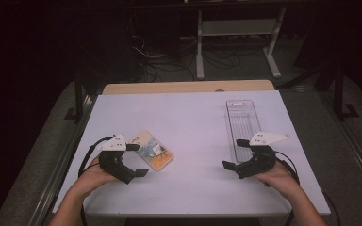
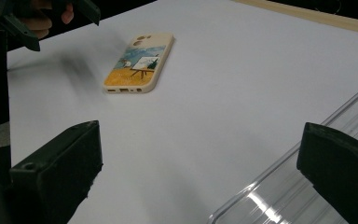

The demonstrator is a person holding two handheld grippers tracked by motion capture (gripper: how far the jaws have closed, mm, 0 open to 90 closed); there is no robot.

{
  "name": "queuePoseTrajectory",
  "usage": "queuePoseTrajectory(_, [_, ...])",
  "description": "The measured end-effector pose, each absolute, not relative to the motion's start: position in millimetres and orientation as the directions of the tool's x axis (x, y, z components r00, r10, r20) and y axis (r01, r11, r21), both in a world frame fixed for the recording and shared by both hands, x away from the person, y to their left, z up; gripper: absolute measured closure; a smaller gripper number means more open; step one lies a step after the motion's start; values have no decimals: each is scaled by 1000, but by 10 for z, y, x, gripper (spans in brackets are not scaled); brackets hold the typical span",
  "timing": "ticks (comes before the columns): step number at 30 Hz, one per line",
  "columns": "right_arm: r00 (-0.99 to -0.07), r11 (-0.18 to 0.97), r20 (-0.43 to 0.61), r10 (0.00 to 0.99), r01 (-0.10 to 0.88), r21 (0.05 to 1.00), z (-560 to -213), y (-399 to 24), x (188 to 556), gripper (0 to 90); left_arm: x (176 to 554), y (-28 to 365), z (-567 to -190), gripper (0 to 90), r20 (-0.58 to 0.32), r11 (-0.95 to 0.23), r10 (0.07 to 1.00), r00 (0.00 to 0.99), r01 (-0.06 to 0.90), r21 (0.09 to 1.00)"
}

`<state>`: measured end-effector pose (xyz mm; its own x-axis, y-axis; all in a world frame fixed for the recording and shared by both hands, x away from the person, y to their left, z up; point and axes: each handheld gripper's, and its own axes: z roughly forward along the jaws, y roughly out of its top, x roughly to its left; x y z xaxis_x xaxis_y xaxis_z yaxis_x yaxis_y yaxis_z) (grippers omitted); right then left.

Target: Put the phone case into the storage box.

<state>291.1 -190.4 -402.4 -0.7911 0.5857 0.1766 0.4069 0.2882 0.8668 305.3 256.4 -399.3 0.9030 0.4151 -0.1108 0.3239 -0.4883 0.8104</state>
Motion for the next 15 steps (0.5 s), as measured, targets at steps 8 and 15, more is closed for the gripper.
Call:
queuePoseTrajectory(8, [-793,300,163,588,400,866,-4023,-1895,2904,0,3099,2551,-4006,0,-113,-488,422,900,330,808])
queuePoseTrajectory(15, [-794,304,159,587,398,866,-4026,-1888,2903,0,3135,2512,-4034,0,-114,-492,425,898,334,804])
